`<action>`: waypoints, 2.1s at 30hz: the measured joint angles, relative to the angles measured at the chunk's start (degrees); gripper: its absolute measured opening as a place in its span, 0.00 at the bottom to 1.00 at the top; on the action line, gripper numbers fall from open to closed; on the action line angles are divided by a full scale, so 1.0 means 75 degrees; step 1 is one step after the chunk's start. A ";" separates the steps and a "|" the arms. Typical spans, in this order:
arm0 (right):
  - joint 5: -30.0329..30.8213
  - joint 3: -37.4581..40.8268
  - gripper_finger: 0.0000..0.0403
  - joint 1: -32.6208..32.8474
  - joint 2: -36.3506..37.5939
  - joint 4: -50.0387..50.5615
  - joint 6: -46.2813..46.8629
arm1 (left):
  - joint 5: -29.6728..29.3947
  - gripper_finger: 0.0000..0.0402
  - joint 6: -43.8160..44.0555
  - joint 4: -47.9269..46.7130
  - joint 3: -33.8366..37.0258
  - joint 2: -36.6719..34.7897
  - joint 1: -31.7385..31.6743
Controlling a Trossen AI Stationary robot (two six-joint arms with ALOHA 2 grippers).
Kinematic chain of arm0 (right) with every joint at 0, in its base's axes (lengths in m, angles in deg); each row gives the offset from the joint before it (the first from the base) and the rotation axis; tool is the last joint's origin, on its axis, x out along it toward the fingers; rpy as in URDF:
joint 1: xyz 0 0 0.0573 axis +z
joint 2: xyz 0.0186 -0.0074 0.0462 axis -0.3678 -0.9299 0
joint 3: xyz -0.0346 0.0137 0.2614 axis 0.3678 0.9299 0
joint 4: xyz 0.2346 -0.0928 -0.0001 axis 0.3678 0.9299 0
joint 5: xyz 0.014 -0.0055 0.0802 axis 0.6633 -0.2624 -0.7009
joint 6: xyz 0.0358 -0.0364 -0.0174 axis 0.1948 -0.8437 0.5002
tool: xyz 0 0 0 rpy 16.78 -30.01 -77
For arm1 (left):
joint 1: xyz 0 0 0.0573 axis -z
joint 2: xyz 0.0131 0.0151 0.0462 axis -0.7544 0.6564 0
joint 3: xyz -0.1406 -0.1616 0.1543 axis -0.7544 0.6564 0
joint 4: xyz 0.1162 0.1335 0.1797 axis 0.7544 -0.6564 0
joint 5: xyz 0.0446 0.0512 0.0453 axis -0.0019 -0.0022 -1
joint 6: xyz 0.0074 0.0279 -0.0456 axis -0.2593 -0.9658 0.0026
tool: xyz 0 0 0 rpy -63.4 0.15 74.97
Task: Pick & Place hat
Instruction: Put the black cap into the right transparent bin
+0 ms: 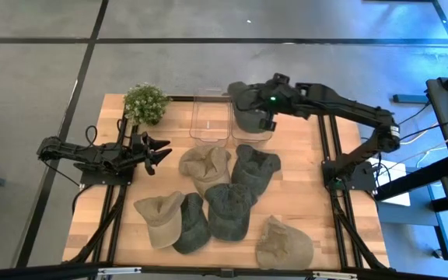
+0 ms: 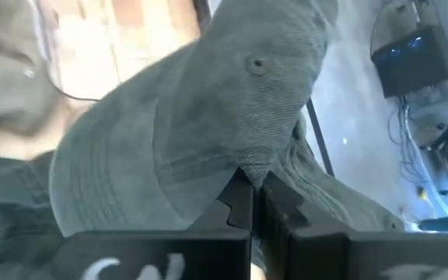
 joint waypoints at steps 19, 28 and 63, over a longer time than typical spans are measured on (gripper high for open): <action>0.0217 0.0952 0.01 -0.0791 -0.1227 -0.1053 -0.0502 | -0.0003 0.49 0.0055 0.0000 0.0001 0.0000 0.0001; 0.0663 0.2662 0.02 -0.0794 -0.0719 -0.3297 -0.1212 | 0.0000 0.49 0.0053 0.0001 0.0000 0.0000 0.0000; 0.0834 0.2591 0.48 -0.0759 0.0308 -0.3472 0.0081 | -0.0223 0.49 0.0589 0.0024 -0.0012 0.0003 0.0000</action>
